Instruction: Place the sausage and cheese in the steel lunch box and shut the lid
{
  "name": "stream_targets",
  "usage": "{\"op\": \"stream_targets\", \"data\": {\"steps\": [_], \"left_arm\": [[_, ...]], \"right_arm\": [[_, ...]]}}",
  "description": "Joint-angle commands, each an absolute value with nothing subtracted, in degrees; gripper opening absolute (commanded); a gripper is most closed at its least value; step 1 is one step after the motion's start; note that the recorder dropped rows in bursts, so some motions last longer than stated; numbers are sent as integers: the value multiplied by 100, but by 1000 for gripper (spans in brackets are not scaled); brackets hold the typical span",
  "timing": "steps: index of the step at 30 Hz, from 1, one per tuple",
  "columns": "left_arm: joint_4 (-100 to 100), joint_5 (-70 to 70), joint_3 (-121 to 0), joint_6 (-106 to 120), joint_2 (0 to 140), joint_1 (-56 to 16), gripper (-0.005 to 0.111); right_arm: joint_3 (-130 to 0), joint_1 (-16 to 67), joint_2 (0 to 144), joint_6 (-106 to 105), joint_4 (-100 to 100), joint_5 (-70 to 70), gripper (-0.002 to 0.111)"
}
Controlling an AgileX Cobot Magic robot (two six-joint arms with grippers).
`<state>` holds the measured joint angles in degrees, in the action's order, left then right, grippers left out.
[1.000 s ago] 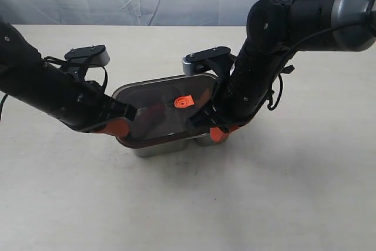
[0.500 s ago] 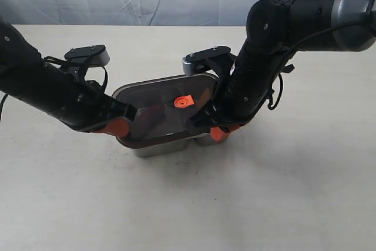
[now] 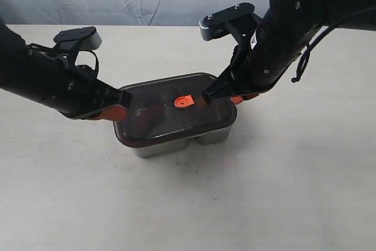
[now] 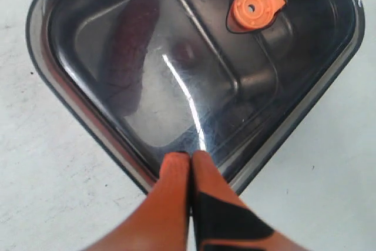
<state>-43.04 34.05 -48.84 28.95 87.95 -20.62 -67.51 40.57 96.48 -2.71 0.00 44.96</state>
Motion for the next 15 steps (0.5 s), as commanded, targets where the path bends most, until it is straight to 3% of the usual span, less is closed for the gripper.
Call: {"op": "stream_targets", "data": {"steps": [1,8,15], "left_arm": [[-4275,3336,-4896,2860,8654,-2065,0],[-3956,3367,-4896,2600,8670,-2065,0],[-1750,3438,-4896,569,8670,-1942,0]], "right_arm": [[-6773,4000,9728,-173,-79,4264,0],[-6773,4000,9963,-161,-35,4050,0],[-6773,4000,9899,169,-393,3828,0]]}}
